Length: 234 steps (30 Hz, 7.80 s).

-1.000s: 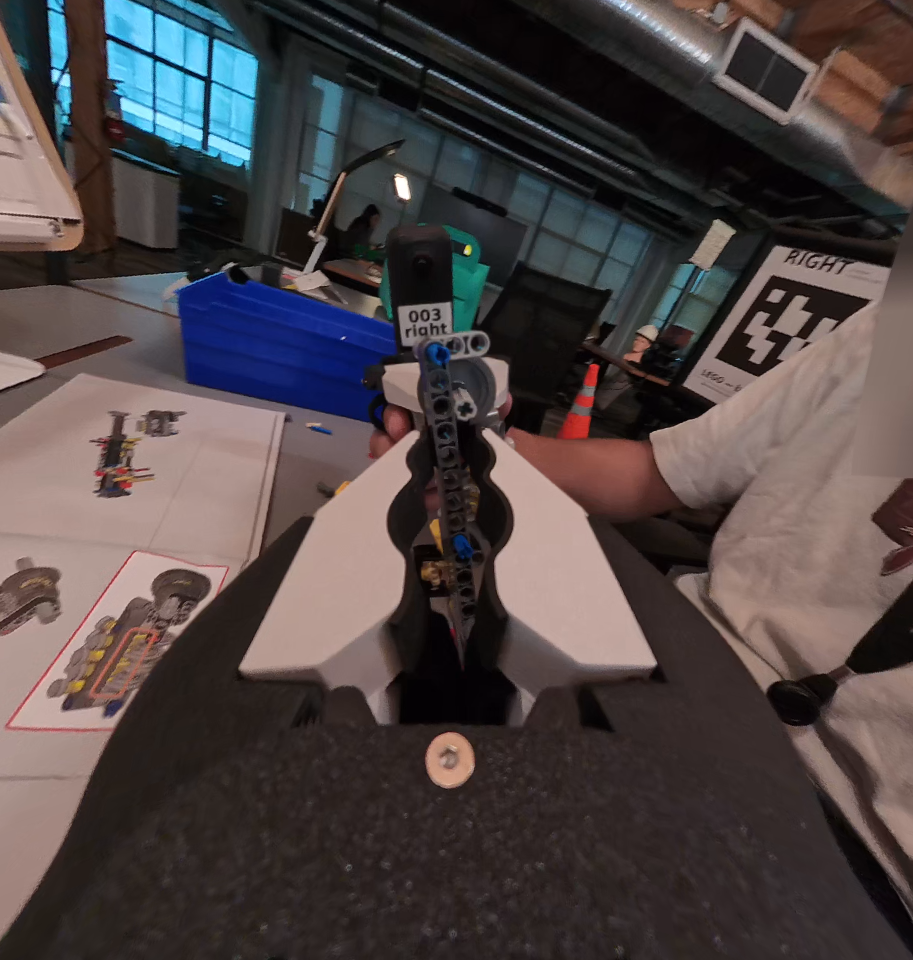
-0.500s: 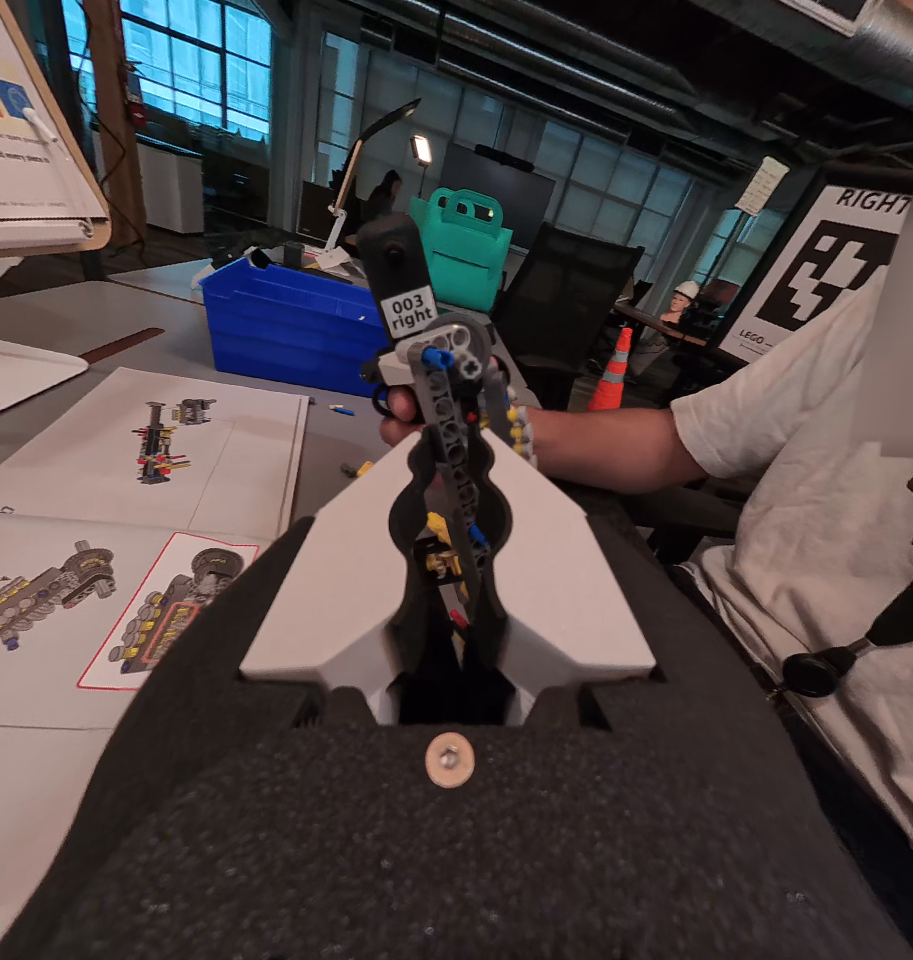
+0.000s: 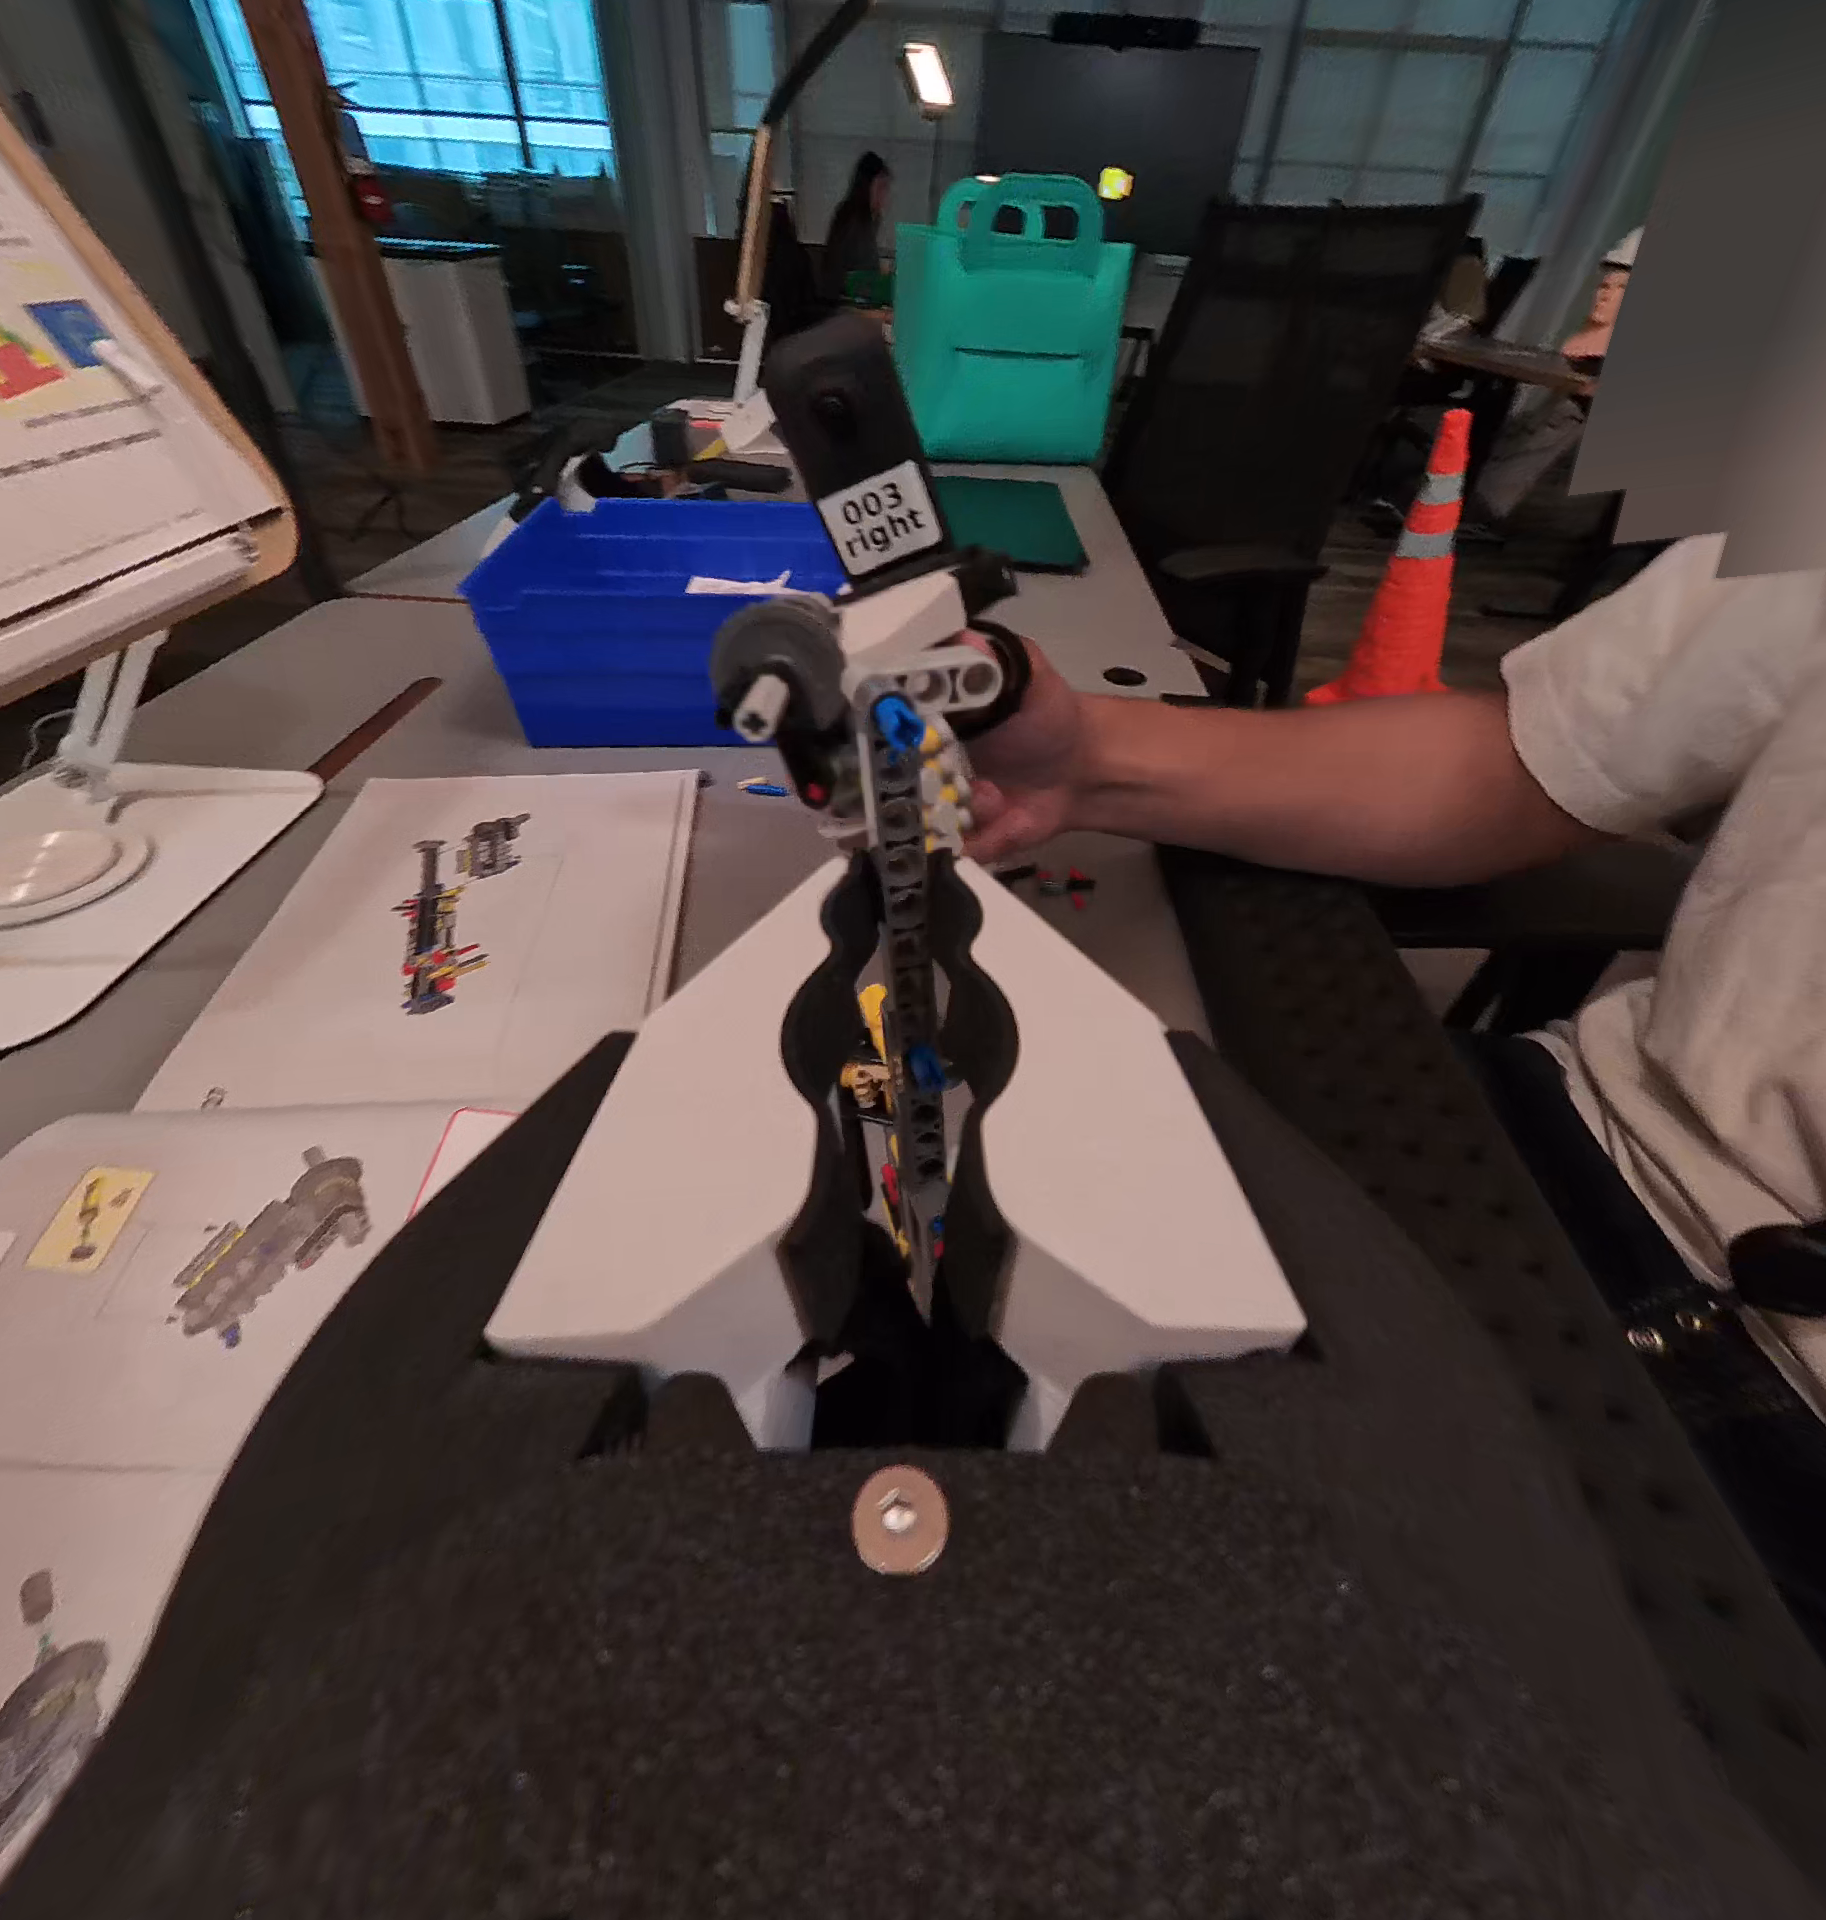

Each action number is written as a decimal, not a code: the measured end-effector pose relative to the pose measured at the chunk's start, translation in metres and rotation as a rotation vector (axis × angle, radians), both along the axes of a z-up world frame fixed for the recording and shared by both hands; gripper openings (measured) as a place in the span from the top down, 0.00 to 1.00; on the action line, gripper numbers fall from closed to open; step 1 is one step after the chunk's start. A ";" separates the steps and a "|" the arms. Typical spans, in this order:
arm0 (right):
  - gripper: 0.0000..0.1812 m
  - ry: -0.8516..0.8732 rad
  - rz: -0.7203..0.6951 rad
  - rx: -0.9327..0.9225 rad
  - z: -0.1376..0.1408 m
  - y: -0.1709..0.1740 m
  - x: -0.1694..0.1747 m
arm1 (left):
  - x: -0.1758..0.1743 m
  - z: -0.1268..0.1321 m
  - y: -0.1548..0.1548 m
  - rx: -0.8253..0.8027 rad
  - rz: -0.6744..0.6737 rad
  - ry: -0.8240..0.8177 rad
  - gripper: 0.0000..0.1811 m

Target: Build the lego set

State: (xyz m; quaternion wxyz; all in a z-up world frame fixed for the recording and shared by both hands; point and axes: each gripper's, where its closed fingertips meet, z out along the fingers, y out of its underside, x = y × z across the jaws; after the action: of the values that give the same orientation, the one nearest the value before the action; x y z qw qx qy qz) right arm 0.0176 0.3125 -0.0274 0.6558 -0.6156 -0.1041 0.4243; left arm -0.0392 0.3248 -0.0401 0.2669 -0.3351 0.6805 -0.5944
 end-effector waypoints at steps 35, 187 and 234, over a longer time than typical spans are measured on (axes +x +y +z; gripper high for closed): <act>0.97 0.023 0.016 0.008 0.001 0.027 -0.029 | 0.020 -0.005 0.029 -0.244 0.028 -0.048 0.96; 0.97 0.133 -0.301 -0.104 0.004 0.008 -0.002 | 0.050 -0.009 0.012 -0.313 -0.012 0.082 0.95; 0.97 0.050 -0.673 -0.258 -0.048 -0.176 0.062 | 0.089 -0.164 -0.033 0.703 -0.037 0.870 0.96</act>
State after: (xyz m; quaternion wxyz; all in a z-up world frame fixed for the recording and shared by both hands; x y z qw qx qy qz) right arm 0.0798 0.1365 -0.0756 0.6781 -0.6826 0.1747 0.2091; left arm 0.0500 0.2914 -0.2039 0.0468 -0.4285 0.8909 -0.1433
